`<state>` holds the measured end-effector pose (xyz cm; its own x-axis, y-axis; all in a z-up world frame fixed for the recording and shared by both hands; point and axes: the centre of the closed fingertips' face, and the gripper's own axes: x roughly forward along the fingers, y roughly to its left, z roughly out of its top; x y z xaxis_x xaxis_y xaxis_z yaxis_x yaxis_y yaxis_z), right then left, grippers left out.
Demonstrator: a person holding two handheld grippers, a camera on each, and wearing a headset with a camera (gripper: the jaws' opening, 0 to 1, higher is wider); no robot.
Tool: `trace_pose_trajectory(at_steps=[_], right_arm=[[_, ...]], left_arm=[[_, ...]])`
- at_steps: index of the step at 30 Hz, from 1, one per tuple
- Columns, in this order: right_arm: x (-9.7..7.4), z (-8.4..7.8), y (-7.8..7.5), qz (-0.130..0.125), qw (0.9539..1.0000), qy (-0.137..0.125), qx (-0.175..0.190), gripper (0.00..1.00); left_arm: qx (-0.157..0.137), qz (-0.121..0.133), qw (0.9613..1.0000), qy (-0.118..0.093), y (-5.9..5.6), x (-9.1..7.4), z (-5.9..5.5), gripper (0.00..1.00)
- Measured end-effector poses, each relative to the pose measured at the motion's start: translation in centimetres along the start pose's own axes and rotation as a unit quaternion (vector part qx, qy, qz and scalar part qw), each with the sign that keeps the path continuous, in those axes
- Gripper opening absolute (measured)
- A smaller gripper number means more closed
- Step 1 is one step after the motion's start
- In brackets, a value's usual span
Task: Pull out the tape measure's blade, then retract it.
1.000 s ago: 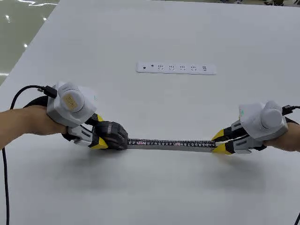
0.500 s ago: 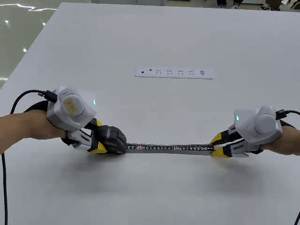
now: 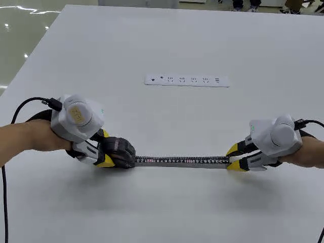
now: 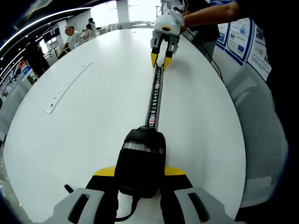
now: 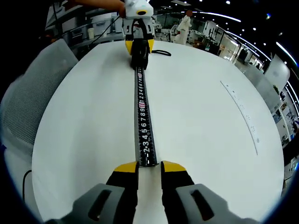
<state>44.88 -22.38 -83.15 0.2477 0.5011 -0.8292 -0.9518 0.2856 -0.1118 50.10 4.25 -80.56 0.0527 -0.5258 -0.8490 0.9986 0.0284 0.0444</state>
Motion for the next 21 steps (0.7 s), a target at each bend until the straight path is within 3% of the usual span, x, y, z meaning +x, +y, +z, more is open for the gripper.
trace_pose_trajectory(at_steps=[13,21], right_arm=[[0.1,0.4,0.1,-0.008,0.9999,0.005,0.007,0.24],[-0.5,0.1,0.5,-0.017,0.9996,0.008,0.022,0.32]], left_arm=[[0.010,0.001,0.9999,0.006,-0.1,0.1,-0.1,0.32],[-0.008,0.023,0.9997,-0.005,0.1,-1.4,-0.4,0.38]])
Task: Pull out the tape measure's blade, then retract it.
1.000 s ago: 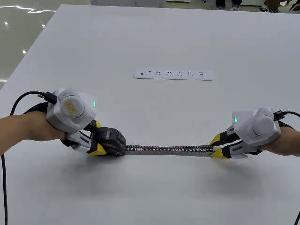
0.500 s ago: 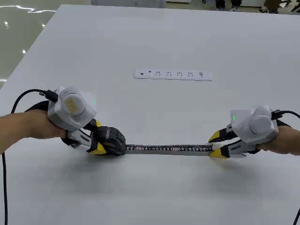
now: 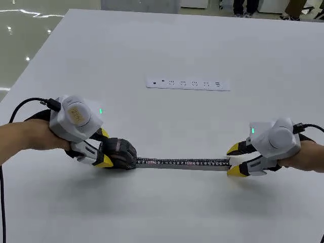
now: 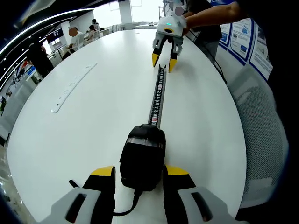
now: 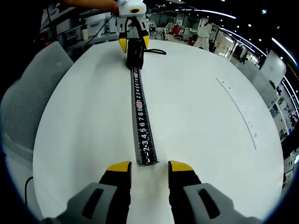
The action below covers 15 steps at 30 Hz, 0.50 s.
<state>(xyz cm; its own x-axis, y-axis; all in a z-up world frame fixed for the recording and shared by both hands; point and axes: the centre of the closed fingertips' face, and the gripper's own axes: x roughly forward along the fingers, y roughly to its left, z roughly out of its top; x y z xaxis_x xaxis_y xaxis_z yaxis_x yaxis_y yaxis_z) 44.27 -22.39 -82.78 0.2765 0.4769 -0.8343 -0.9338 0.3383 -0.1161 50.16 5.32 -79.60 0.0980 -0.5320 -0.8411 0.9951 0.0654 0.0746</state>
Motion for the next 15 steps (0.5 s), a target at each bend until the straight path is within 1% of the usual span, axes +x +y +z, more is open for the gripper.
trace_pose_trajectory(at_steps=[2,5,7,8,9,12,15], right_arm=[[-0.1,-0.1,0.1,-0.005,1.0000,0.000,0.009,0.35],[-0.5,-0.3,0.5,-0.013,0.9997,-0.004,0.021,0.38],[-0.8,-0.3,0.6,-0.017,0.9995,-0.007,0.025,0.40],[-1.0,-0.1,0.7,-0.022,0.9991,-0.011,0.035,0.41],[-1.1,0.0,0.8,-0.024,0.9989,-0.015,0.038,0.43],[-1.6,0.2,1.1,-0.033,0.9980,-0.018,0.051,0.47],[-2.1,0.5,1.6,-0.044,0.9962,-0.027,0.070,0.51]], left_arm=[[-0.007,0.004,1.0000,-0.004,-0.1,-0.4,-0.1,0.41],[-0.026,0.014,0.9993,-0.023,-0.5,-0.9,0.0,0.45],[-0.034,0.017,0.9989,-0.029,-0.7,-1.1,-0.1,0.49],[-0.039,0.021,0.9985,-0.033,-0.9,-1.3,-0.2,0.50],[-0.043,0.024,0.9981,-0.037,-1.1,-1.4,-0.2,0.51],[-0.066,0.035,0.9956,-0.057,-1.6,-1.7,-0.3,0.53],[-0.086,0.048,0.9929,-0.067,-2.1,-2.1,-0.7,0.56]])
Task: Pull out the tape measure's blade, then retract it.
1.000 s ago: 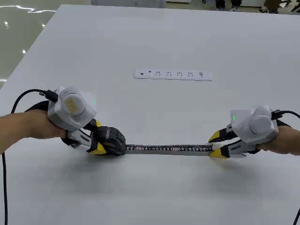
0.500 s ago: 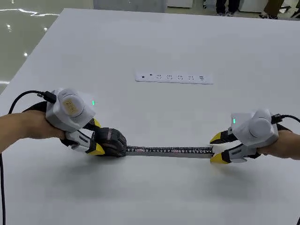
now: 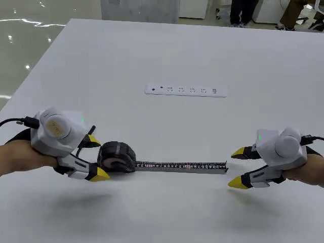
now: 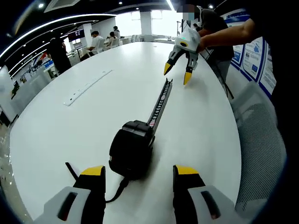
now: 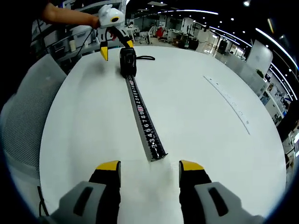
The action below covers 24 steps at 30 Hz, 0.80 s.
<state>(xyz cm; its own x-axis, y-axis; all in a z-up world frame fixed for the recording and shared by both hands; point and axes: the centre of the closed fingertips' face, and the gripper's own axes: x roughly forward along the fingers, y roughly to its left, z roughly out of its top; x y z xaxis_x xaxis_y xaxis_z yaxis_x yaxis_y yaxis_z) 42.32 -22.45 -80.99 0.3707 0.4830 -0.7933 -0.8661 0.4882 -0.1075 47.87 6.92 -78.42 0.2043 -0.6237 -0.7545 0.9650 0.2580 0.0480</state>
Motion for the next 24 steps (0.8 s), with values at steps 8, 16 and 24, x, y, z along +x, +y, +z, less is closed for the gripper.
trace_pose_trajectory(at_steps=[8,16,24], right_arm=[[-1.0,0.1,1.0,-0.024,0.9986,-0.023,0.043,0.64],[-2.7,0.0,2.1,-0.057,0.9939,-0.045,0.083,0.73],[-3.6,0.7,3.5,-0.091,0.9842,-0.077,0.130,0.80]], left_arm=[[-0.066,0.047,0.9959,-0.040,-0.9,-1.4,-0.9,0.63],[-0.116,0.100,0.9851,-0.078,-2.1,-3.5,-1.5,0.70],[-0.156,0.145,0.9701,-0.116,-3.2,-5.3,-1.7,0.75]])
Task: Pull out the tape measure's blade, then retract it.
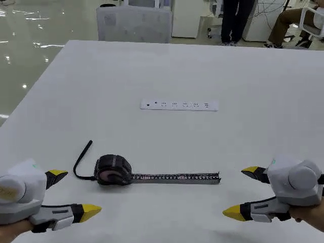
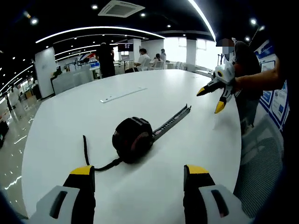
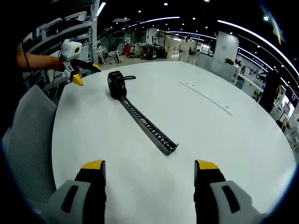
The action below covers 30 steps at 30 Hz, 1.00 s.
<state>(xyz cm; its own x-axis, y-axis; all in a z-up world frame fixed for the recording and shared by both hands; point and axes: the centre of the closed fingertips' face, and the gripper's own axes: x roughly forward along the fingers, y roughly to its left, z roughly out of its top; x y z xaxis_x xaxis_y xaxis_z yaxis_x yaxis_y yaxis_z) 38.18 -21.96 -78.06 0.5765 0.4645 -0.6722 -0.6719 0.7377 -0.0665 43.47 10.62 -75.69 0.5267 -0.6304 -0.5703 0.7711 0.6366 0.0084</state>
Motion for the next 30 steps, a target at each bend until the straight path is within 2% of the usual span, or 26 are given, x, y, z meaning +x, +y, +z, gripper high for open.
trace_pose_trajectory(at_steps=[8,9,10,12,16,18,23,28,30], right_arm=[[-0.2,0.0,0.2,-0.008,0.9999,-0.003,0.013,0.88],[-0.6,0.8,1.0,-0.019,0.9989,-0.030,0.032,0.90],[-0.9,1.1,1.6,-0.033,0.9970,-0.048,0.051,0.91],[-1.0,1.1,1.8,-0.037,0.9965,-0.053,0.054,0.93],[-1.2,1.3,2.4,-0.048,0.9948,-0.061,0.066,0.96],[-1.4,1.5,2.8,-0.050,0.9936,-0.070,0.073,0.98],[-1.6,1.7,3.4,-0.056,0.9930,-0.073,0.074,0.99],[-1.8,1.9,3.8,-0.071,0.9909,-0.080,0.082,0.99],[-2.0,2.2,3.8,-0.079,0.9889,-0.089,0.089,0.99]], left_arm=[[-0.011,0.011,0.9998,-0.015,-0.1,-0.3,0.4,0.83],[-0.020,0.010,0.9988,-0.043,-1.0,-0.8,1.2,0.84],[-0.012,0.018,0.9987,-0.046,-1.2,-1.1,1.0,0.86],[-0.023,0.025,0.9983,-0.048,-1.0,-1.3,1.1,0.90],[-0.040,0.044,0.9957,-0.072,-0.9,-1.9,1.7,0.95],[-0.052,0.037,0.9944,-0.084,-1.3,-2.3,1.9,0.97],[-0.049,0.042,0.9942,-0.086,-1.8,-2.8,1.9,1.00],[-0.060,0.053,0.9918,-0.100,-2.1,-3.1,2.2,1.00],[-0.061,0.069,0.9905,-0.102,-2.0,-3.2,2.2,1.00]])
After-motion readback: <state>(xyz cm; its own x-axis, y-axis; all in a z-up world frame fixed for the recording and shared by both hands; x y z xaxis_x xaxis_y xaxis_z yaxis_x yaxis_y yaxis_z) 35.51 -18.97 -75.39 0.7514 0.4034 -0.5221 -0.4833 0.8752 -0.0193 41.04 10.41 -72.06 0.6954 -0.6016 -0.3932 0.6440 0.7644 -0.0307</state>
